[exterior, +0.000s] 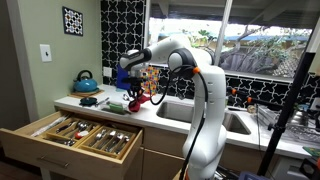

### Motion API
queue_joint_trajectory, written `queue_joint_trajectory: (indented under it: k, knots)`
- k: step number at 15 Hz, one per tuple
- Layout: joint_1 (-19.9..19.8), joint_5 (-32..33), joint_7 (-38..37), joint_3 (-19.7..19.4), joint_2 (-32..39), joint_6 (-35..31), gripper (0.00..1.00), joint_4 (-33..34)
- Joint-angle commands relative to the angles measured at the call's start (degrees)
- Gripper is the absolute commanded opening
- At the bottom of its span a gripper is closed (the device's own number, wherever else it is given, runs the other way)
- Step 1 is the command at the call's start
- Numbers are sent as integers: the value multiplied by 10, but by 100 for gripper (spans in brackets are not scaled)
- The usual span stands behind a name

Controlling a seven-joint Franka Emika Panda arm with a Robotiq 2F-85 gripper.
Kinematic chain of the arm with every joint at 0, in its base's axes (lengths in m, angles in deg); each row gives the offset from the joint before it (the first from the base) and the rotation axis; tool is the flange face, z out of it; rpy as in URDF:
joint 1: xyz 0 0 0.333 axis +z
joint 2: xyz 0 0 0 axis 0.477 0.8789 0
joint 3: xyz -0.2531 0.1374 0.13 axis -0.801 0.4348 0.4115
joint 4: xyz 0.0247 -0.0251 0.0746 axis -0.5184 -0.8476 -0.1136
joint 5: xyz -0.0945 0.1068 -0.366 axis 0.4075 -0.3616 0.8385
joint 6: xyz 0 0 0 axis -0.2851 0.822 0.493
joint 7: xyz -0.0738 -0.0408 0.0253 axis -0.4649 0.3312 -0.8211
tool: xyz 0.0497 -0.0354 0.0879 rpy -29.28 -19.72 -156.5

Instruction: Put the tea spoon on the red towel fold it and then put it in the open drawer

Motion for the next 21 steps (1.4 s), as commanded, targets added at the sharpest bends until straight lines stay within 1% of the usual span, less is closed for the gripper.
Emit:
queue_joint_trajectory:
  k: [1, 4, 5, 6, 11, 14, 15, 16, 17, 18, 21]
  knots:
    - [-3, 0, 0, 2, 0, 2, 11, 1]
    - [-3, 0, 0, 2, 0, 2, 11, 2]
    - [-2, -6, -3, 4, -5, 3, 3, -1]
    - [2, -15, -2, 8, -14, 8, 3, -9]
    - [34, -48, -76, 46, -62, 64, 3, -69]
    - [50, -77, -100, 72, -80, 81, 3, -100]
    - [56, -77, -112, 81, -88, 61, 3, -121]
    - [60, -89, -107, 88, -90, 67, 3, -133]
    - [63, -96, -111, 94, -88, 50, 3, -149]
    - [65, -112, -108, 98, -82, 58, 3, -153]
    - [71, -146, -105, 108, -71, 45, 3, -182]
